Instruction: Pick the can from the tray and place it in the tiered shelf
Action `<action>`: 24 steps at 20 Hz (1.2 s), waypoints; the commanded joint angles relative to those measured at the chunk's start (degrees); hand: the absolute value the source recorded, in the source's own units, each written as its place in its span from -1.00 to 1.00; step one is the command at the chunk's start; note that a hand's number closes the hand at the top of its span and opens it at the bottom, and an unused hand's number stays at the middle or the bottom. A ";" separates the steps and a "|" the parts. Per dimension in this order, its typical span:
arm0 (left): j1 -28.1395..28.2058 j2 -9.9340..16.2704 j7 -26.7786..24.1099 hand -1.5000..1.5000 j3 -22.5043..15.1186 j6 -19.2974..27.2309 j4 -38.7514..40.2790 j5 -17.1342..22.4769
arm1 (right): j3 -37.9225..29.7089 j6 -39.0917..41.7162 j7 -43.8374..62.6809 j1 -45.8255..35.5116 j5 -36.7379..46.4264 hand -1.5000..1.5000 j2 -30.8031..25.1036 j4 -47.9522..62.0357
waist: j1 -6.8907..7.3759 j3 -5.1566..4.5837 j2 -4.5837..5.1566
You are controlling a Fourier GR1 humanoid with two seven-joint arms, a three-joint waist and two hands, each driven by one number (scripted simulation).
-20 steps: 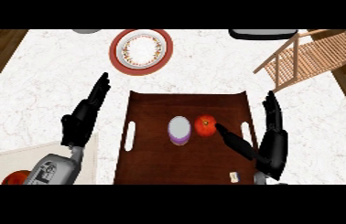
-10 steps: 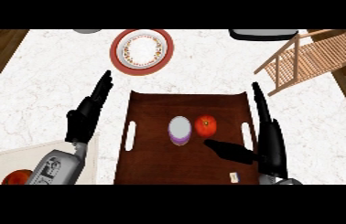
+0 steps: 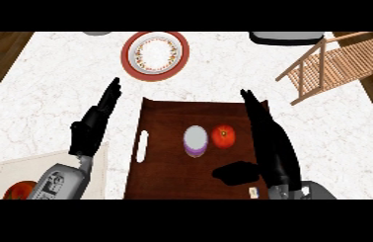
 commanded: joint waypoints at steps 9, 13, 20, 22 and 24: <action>0.54 -2.53 -3.56 0.00 1.16 -0.10 3.65 -1.41 | 3.58 16.04 23.62 -11.18 7.70 -1.00 13.29 -0.72 | -0.53 0.19 0.34; -1.29 -2.00 1.33 0.00 1.42 -0.38 -0.71 -1.55 | 0.48 17.33 21.76 -12.70 10.58 -1.00 16.21 2.39 | -0.30 0.27 0.29; -1.41 -2.83 0.76 0.00 1.73 -0.83 0.69 -2.69 | 2.18 17.52 23.37 -11.33 14.60 -1.00 19.82 2.82 | -0.40 0.28 0.27; 0.11 -2.65 2.92 0.00 1.38 -0.50 -2.12 -2.91 | 4.75 16.10 23.96 -10.22 15.57 -1.00 19.86 3.43 | -0.08 0.29 0.18; 0.76 -1.19 4.46 0.00 2.01 -1.63 -4.35 -2.41 | 5.39 14.84 24.31 -9.82 16.95 -1.00 19.88 3.38 | 0.11 0.30 0.14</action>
